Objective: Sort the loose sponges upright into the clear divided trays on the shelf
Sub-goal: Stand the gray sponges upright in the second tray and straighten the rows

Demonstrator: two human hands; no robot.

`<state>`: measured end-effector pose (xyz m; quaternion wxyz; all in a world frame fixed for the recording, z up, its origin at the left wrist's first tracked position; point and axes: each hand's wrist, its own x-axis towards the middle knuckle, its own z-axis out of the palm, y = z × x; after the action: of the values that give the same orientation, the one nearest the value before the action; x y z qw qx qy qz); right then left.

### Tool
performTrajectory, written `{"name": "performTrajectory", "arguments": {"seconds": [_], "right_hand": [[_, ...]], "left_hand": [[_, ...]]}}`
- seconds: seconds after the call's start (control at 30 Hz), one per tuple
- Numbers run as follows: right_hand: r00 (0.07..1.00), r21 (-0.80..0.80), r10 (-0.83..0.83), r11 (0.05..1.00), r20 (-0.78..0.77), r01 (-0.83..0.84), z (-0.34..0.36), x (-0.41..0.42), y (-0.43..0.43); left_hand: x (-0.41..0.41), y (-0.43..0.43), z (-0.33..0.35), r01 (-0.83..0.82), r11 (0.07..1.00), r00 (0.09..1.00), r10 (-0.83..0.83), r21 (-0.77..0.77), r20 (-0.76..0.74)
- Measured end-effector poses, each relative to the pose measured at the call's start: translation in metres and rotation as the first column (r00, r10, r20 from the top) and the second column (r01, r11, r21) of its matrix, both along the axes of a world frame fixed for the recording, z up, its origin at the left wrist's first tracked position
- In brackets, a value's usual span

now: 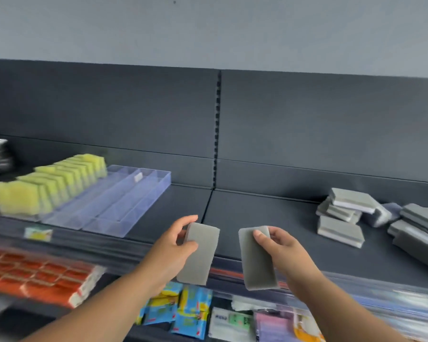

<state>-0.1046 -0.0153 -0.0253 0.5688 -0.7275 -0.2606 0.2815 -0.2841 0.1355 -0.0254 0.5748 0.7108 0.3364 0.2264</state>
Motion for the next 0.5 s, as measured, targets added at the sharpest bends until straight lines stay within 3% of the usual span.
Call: {"name": "performTrajectory", "arguments": {"seconds": [0.27,0.5], "right_hand": [[0.994,0.058,0.108,0.992,0.027,-0.109,0.001,-0.069,0.102],[0.986,0.095,0.168,0.981,0.023,-0.169,0.013,-0.129,0.197]], "left_hand": [[-0.093,0.075,-0.008,-0.183,0.982,0.982,0.185,-0.037,0.045],[-0.157,0.16,0.003,-0.252,0.967,0.966,0.254,-0.038,0.041]]}}
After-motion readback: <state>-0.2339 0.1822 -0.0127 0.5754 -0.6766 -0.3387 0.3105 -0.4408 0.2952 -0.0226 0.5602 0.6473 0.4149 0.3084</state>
